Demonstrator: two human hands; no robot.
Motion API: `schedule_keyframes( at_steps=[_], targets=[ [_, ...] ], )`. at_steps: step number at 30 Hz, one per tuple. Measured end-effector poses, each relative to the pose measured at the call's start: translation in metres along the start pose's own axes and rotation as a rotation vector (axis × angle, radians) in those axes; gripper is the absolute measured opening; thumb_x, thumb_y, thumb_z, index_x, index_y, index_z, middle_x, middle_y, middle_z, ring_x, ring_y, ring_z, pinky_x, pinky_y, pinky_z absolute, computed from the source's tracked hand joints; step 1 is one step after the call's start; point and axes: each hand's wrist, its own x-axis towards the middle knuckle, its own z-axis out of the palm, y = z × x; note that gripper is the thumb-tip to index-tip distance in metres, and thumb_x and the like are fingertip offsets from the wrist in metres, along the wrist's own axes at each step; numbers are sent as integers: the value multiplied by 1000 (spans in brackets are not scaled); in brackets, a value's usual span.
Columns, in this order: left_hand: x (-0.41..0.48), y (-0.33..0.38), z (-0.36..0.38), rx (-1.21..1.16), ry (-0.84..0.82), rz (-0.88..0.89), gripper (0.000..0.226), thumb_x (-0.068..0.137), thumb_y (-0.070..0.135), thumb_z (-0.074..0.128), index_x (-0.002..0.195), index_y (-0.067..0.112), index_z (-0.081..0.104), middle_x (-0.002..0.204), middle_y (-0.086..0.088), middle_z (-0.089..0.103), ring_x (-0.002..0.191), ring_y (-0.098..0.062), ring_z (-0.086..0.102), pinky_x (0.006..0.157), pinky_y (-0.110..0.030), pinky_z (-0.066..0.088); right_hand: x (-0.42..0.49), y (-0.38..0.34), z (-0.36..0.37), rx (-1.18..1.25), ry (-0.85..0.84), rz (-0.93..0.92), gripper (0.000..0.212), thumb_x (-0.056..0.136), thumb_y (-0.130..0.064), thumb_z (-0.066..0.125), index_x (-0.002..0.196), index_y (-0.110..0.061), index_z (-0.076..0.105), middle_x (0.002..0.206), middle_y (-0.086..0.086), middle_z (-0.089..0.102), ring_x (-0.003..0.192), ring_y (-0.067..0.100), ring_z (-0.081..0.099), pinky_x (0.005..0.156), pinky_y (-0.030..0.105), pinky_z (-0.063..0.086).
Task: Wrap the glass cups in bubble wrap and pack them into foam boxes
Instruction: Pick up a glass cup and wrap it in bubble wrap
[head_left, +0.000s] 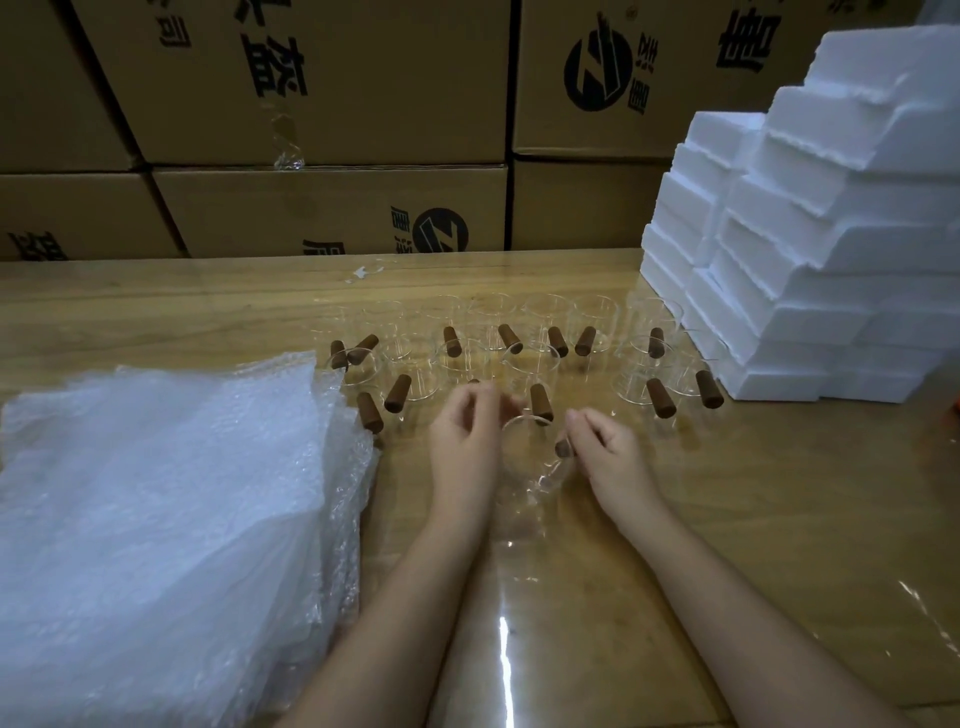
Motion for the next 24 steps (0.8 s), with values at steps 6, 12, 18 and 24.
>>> schedule_keyframes(
  at_steps=[6, 12, 18, 24],
  targets=[
    [-7, 70, -25, 1043, 43, 606, 15, 90, 28, 54, 97, 18, 64, 97, 4, 63, 93, -18, 52, 74, -30, 40, 0, 0, 3, -60, -34, 34, 39, 99, -17, 46, 60, -17, 52, 49, -20, 56, 47, -8, 48, 50, 8, 34],
    [-9, 116, -82, 1711, -44, -20, 50, 87, 50, 55, 127, 20, 49, 126, -8, 45, 116, -30, 42, 86, -36, 40, -3, 3, 5, -266, 7, 50, 42, 97, -28, 47, 61, -7, 50, 50, -2, 53, 47, 2, 44, 47, 21, 32],
    [-16, 127, -114, 1784, -219, -335, 60, 78, 56, 66, 125, 26, 46, 122, 1, 46, 102, -19, 57, 80, -31, 47, -5, 2, 2, -602, 101, 14, 40, 93, -28, 49, 55, -20, 39, 45, -6, 39, 44, 13, 37, 45, 27, 26],
    [-9, 129, -127, 1688, -212, -264, 28, 83, 39, 68, 96, 16, 60, 91, 3, 63, 82, -14, 59, 73, -26, 50, -4, 0, 1, -582, 108, 55, 40, 92, -27, 52, 54, -23, 38, 44, -7, 39, 44, 9, 36, 44, 26, 25]
  ],
)
